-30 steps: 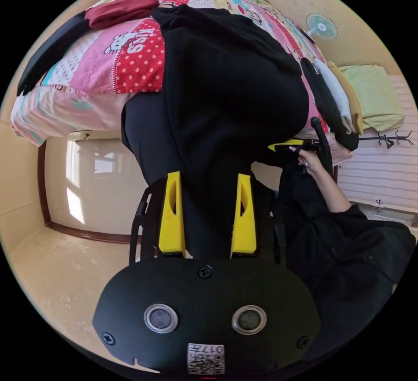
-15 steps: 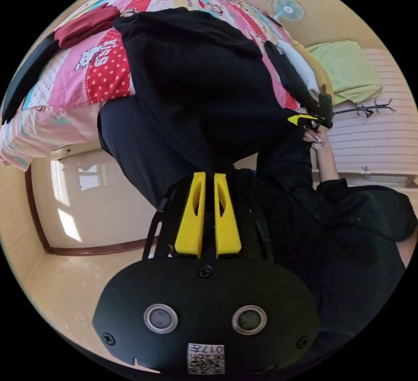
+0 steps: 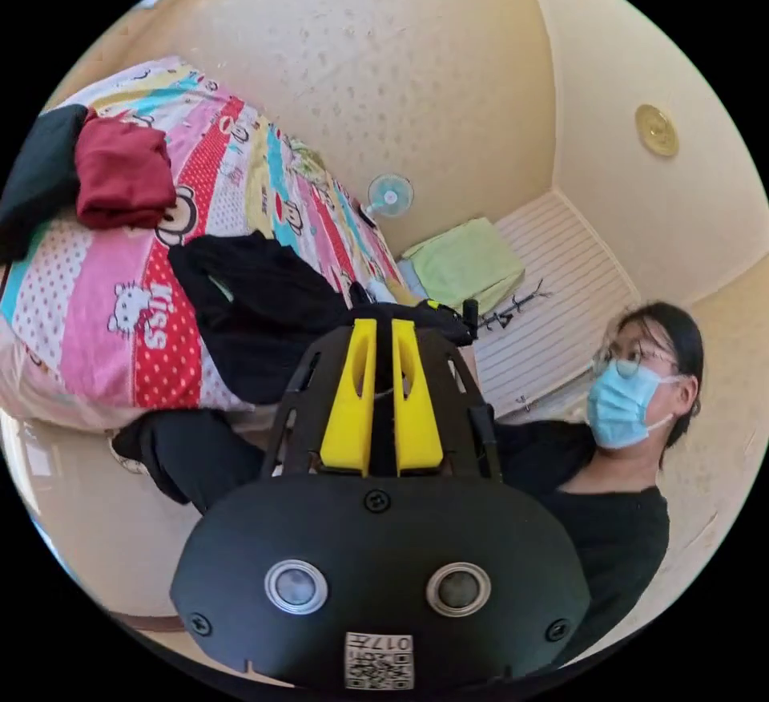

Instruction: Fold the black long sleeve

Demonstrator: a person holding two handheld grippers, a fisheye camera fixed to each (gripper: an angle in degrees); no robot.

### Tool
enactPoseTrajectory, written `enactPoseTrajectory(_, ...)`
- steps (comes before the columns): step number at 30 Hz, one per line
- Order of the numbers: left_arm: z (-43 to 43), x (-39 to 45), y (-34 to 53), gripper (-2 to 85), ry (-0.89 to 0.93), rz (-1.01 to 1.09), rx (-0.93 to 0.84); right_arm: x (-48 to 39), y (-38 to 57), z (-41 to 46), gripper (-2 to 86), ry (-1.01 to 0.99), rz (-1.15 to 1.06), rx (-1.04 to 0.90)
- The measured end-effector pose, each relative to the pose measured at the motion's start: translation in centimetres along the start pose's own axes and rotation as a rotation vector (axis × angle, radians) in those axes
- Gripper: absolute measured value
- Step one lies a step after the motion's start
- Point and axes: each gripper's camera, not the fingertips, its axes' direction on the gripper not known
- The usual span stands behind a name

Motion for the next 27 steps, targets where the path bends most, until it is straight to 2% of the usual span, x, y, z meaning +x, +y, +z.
enactPoseTrajectory(2, 0.8, -2.5, -3.8, 6.6, -0.072, -0.043, 0.087, 3.0, -4.4, 2.9, 6.9, -0.002, 0.087, 0.011)
enactPoseTrajectory(3, 1.3, -3.5, -5.1, 8.2, -0.163, -0.072, 0.119, 4.2, -5.9, 4.4, 9.4, 0.058, 0.152, 0.013)
enactPoseTrajectory(6, 2.9, -4.0, -4.6, 10.9, -0.345, -0.057, 0.132, 3.1, -5.5, 6.2, 12.6, 0.271, 0.138, 0.014)
enactPoseTrajectory(12, 8.3, -8.6, 2.5, 13.5, -0.602, -0.125, -0.111, 4.3, 2.6, 11.7, 13.0, 0.421, 0.122, -0.153)
enactPoseTrajectory(14, 9.5, -10.1, 4.2, 12.7, -0.586, -0.159, -0.148, 5.2, 4.5, 13.4, 11.1, 0.404, 0.133, -0.180)
enactPoseTrajectory(16, 10.3, -10.8, 5.1, 9.0, -0.451, -0.157, -0.163, 5.4, 5.4, 14.7, 7.0, 0.294, 0.107, -0.216)
enactPoseTrajectory(17, 10.2, -10.8, 5.1, 4.7, -0.358, -0.148, -0.147, 4.6, 5.7, 14.3, 5.1, 0.272, 0.091, -0.193)
enactPoseTrajectory(20, 7.4, -8.8, 4.8, 3.8, -0.321, -0.067, -0.084, -1.2, 6.8, 10.4, 3.9, 0.280, -0.026, -0.105)
enactPoseTrajectory(22, 6.9, -8.3, 5.1, 3.8, -0.375, -0.026, -0.150, -4.0, 8.4, 9.6, 3.7, 0.342, -0.049, -0.165)
enactPoseTrajectory(24, 7.7, -10.4, 6.0, 4.6, -0.448, -0.100, -0.286, -4.0, 10.7, 12.1, 4.0, 0.400, -0.006, -0.379)
enactPoseTrajectory(26, 7.8, -12.1, 6.8, 6.3, -0.404, -0.162, -0.276, -2.7, 11.9, 13.9, 4.6, 0.391, 0.077, -0.500)
enactPoseTrajectory(27, 7.4, -12.7, 7.0, 8.5, -0.363, -0.185, -0.235, -3.1, 11.9, 13.8, 5.1, 0.419, 0.095, -0.490)
